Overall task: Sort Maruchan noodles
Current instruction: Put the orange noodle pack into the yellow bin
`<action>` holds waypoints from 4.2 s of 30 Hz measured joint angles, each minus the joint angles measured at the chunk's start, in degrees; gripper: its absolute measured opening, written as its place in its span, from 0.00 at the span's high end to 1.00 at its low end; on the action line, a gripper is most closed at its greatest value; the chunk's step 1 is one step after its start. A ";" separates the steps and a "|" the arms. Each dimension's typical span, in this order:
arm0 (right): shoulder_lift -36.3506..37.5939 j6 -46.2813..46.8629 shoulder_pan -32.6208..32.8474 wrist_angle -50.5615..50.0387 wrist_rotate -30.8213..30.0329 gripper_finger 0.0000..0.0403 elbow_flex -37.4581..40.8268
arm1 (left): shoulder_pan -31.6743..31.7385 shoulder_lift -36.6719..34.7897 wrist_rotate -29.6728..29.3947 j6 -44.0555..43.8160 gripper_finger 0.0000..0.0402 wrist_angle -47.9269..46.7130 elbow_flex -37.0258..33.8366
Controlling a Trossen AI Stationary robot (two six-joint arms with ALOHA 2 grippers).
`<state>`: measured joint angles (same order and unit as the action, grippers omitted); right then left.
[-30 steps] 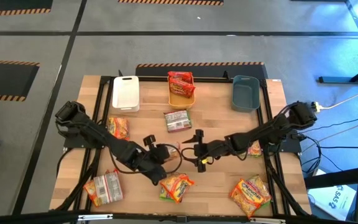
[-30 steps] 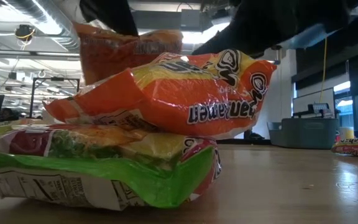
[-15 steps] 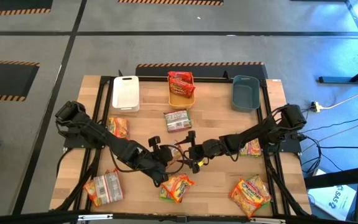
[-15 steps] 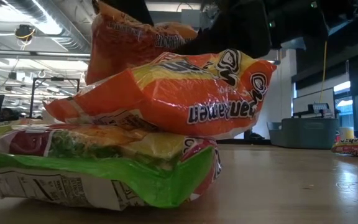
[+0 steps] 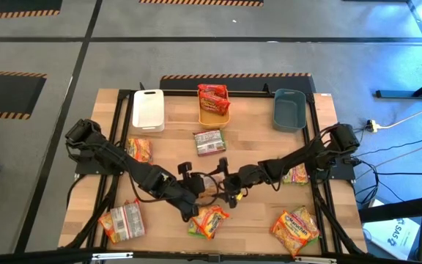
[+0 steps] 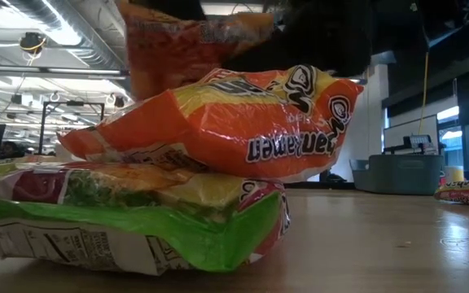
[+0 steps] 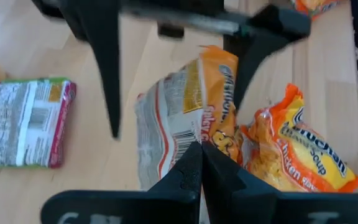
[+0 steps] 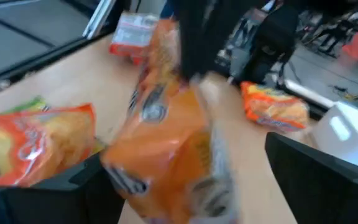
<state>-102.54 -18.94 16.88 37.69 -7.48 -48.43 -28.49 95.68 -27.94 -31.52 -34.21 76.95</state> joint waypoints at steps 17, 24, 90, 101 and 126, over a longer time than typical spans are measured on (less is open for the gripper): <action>-0.22 2.10 0.03 -1.54 -1.60 0.73 0.03 | 0.40 -0.03 -5.91 1.20 0.96 0.59 0.00; 5.22 7.34 -0.04 -11.86 -4.47 0.71 0.07 | -1.10 -2.68 -4.50 0.30 0.76 -3.99 0.00; 30.79 23.04 2.87 -62.63 1.93 0.39 -5.03 | 8.48 -9.97 7.45 10.71 0.68 -5.08 -0.07; 35.78 20.94 -4.49 4.10 -1.93 0.39 27.58 | 8.16 -22.30 -2.84 18.31 0.67 23.20 -19.23; 21.13 17.01 -21.13 16.40 15.13 0.24 6.77 | 27.00 -24.76 19.18 35.82 0.67 79.10 -38.64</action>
<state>-81.41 -1.92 -4.25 54.10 7.65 -41.66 -1.49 70.91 -8.76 4.29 44.89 38.30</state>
